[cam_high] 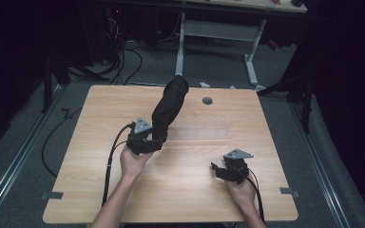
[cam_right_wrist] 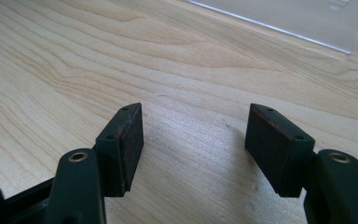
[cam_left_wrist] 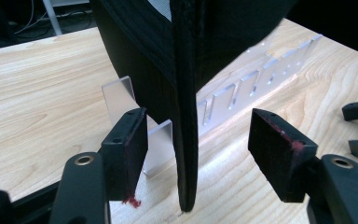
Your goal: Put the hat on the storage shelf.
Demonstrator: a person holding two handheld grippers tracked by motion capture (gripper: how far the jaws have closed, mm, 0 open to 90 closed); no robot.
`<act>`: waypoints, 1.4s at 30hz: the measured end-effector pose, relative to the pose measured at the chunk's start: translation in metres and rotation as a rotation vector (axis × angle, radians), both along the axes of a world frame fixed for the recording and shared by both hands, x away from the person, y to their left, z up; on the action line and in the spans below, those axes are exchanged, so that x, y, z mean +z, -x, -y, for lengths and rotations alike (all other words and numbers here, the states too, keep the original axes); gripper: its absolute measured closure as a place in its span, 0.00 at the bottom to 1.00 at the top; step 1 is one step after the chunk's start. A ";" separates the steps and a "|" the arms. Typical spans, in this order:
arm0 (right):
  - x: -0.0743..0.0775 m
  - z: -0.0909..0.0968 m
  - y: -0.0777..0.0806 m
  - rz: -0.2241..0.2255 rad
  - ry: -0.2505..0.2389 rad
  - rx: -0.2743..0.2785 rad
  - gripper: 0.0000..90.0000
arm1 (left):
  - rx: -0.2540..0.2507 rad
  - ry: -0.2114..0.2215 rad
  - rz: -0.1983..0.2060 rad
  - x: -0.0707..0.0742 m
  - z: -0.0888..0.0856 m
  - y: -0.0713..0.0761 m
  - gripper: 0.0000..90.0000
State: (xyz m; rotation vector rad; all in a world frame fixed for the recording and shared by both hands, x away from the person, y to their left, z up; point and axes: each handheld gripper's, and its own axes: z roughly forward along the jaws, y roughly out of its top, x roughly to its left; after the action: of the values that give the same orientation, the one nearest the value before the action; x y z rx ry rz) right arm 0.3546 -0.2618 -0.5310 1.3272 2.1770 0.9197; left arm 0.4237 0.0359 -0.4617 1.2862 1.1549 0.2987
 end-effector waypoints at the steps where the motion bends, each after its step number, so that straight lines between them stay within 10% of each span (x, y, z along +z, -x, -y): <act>1: 0.000 0.000 0.000 0.000 0.000 0.000 0.41 | -0.003 -0.004 -0.001 0.000 -0.002 0.001 0.42; 23: 0.000 0.000 0.000 0.000 0.001 -0.001 0.40 | -0.024 0.014 -0.034 0.007 -0.030 0.033 0.40; 42: 0.000 0.000 0.000 -0.001 0.000 -0.001 0.40 | -0.006 0.003 -0.104 -0.017 -0.052 0.054 0.39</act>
State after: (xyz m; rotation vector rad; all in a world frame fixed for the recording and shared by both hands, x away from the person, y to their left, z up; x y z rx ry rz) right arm 0.3545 -0.2617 -0.5310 1.3290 2.1773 0.9187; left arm 0.3694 0.0874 -0.4784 1.3151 1.2382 0.2280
